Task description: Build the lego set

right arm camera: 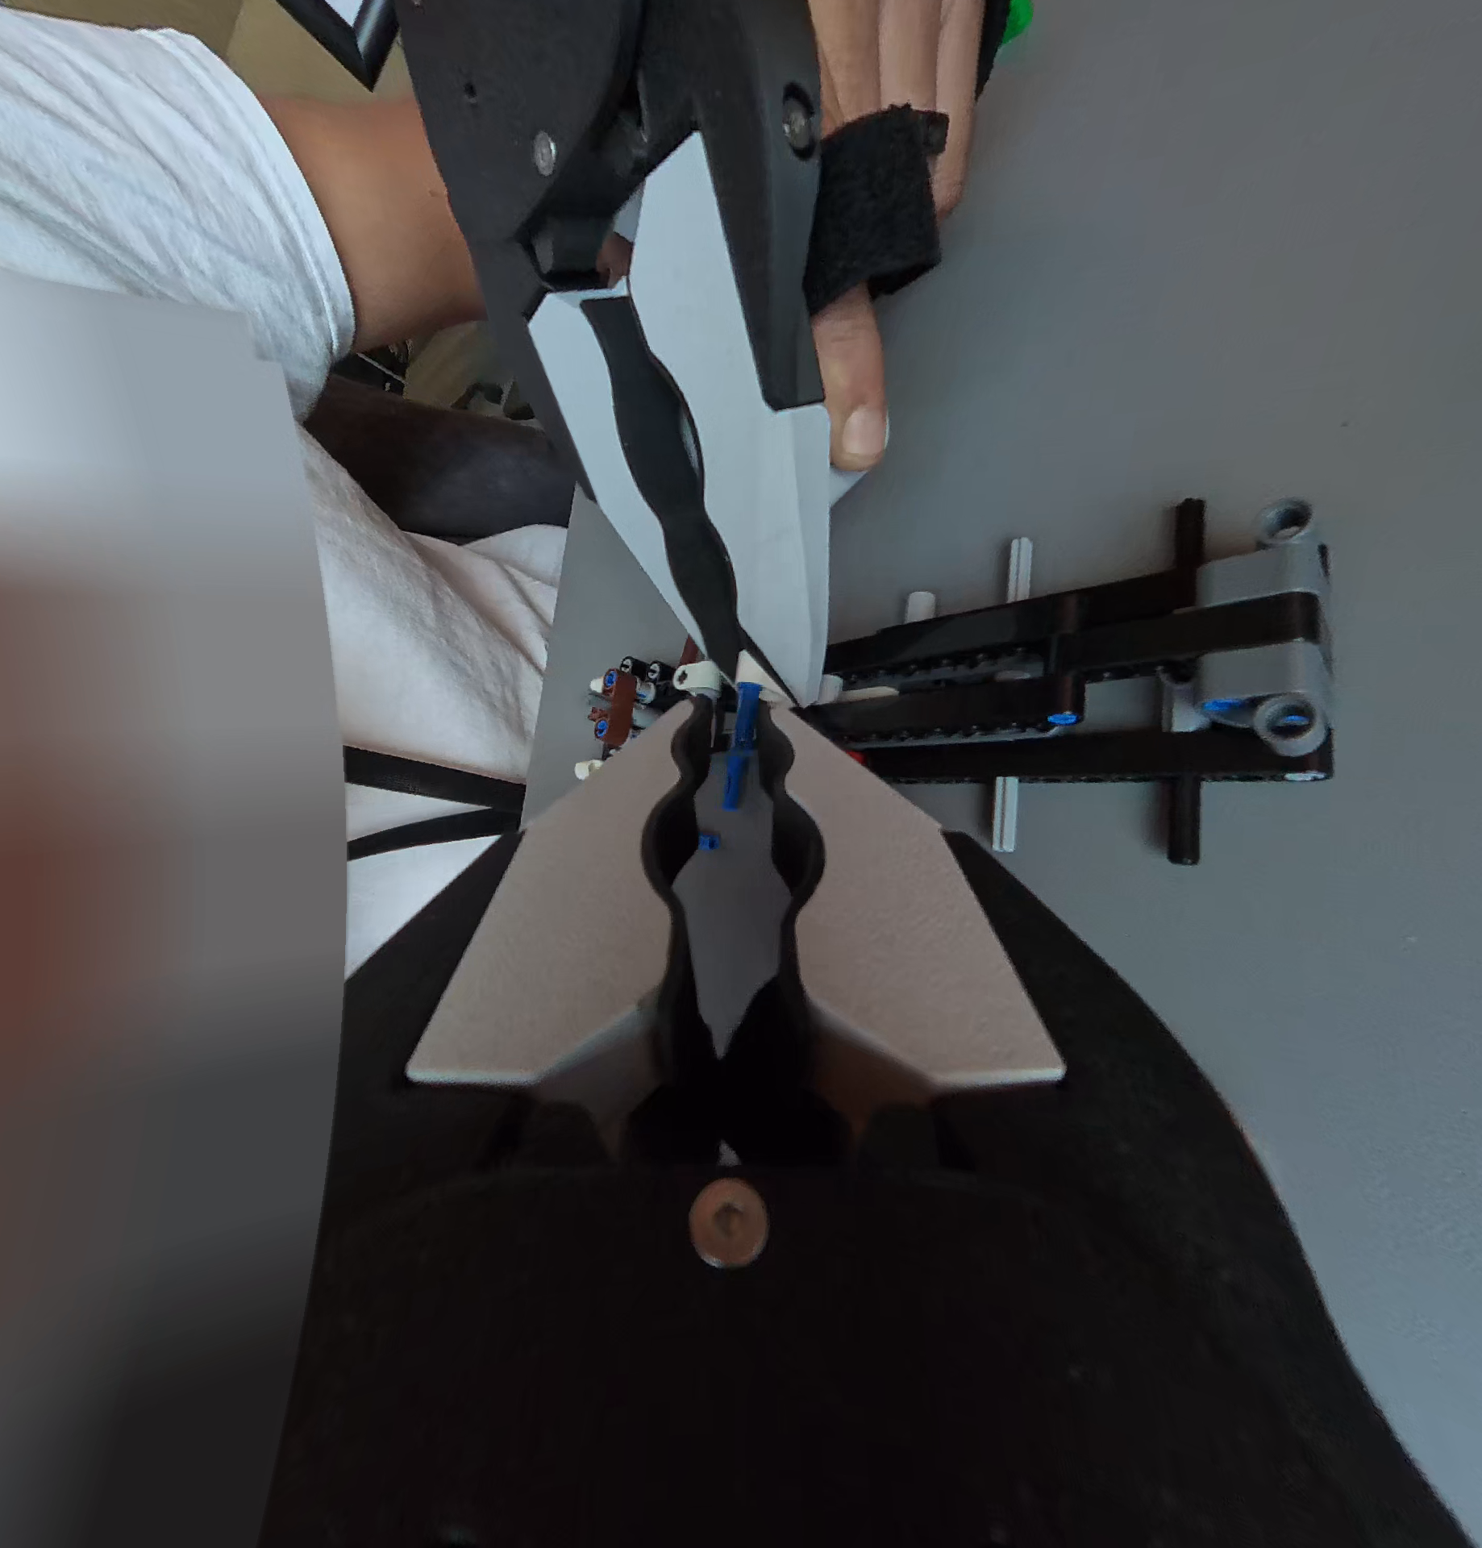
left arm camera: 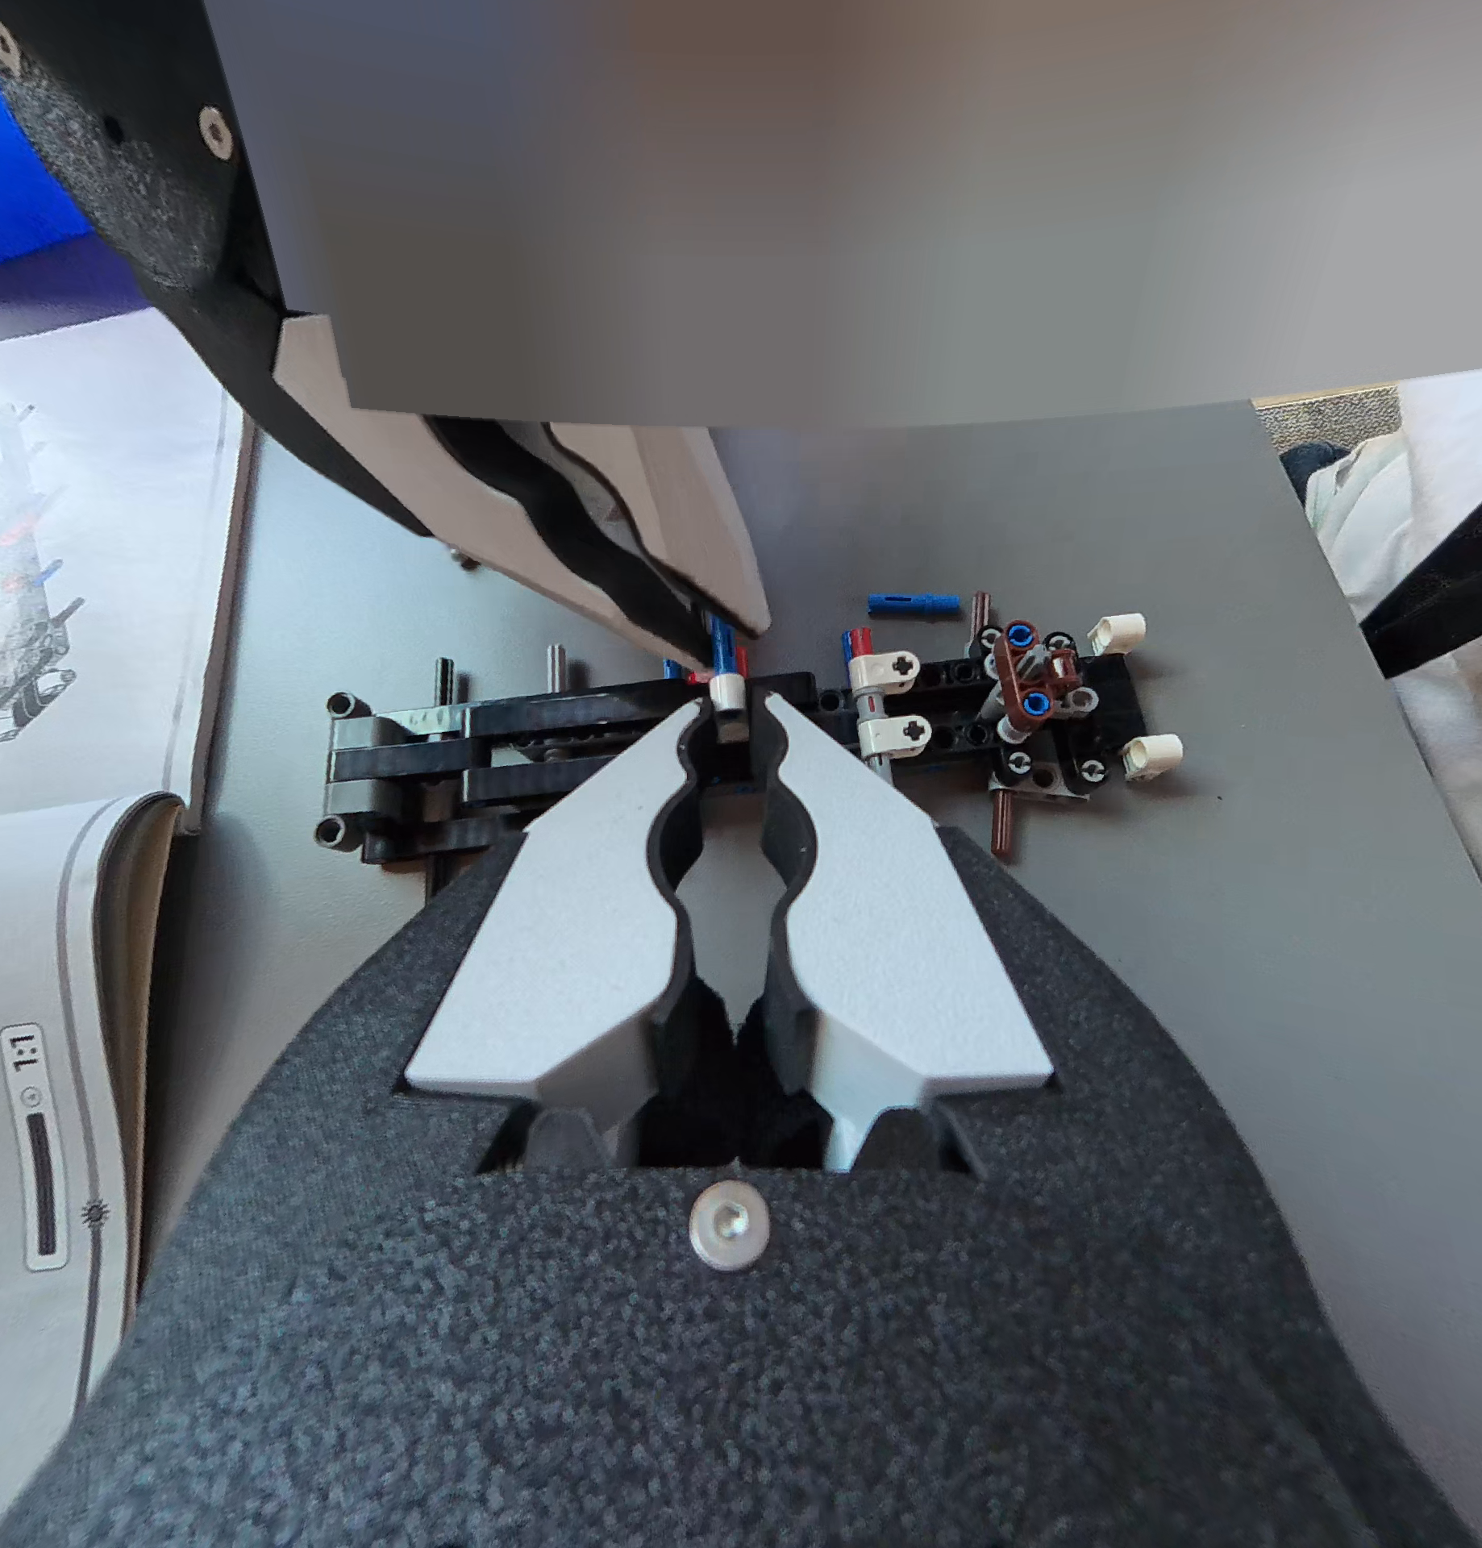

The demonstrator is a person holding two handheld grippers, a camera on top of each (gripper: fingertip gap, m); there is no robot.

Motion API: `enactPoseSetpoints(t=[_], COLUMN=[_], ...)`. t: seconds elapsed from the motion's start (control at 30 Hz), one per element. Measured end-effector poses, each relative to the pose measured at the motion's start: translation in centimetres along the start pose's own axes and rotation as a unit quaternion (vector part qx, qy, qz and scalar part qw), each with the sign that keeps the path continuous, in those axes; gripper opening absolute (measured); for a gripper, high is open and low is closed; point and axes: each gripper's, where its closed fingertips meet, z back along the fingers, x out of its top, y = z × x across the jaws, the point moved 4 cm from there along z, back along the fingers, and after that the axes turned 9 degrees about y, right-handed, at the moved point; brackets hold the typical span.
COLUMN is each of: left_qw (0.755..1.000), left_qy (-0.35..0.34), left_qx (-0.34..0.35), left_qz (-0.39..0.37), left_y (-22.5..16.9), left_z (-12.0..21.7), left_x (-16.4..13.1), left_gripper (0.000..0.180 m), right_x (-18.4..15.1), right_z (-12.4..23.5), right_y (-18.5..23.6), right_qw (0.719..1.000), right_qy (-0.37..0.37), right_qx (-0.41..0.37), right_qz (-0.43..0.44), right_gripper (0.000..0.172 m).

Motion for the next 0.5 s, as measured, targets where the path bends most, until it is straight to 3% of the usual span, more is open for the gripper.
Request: enactPoseSetpoints(t=[0.2, 0.33, 0.43, 0.5], left_qw=[1.0, 1.0, 1.0, 0.999], left_qy=[0.014, 0.026, 0.03, 0.032], left_qx=[-0.007, -0.004, -0.002, -0.011], left_qz=[-0.004, -0.007, -0.005, -0.004], left_y=[0.0, 0.0, 0.1, 0.0], left_z=[0.5, 0.7, 0.9, 1.0], left_x=[-0.4, -0.5, -0.6, -0.8], left_gripper=[0.006, 0.006, 0.006, 0.006], right_x=[0.4, 1.1, 1.1, 0.6], right_z=[1.9, 4.1, 6.5, 8.7], right_y=[0.0, -0.4, -1.0, -1.8], right_qw=[0.997, 0.974, 0.96, 0.949], right_qy=[-0.034, -0.066, -0.081, -0.102], right_qx=[-0.044, -0.148, -0.227, -0.28], right_qz=[0.059, 0.156, 0.139, 0.099], right_gripper=[0.016, 0.019, 0.02, 0.03])
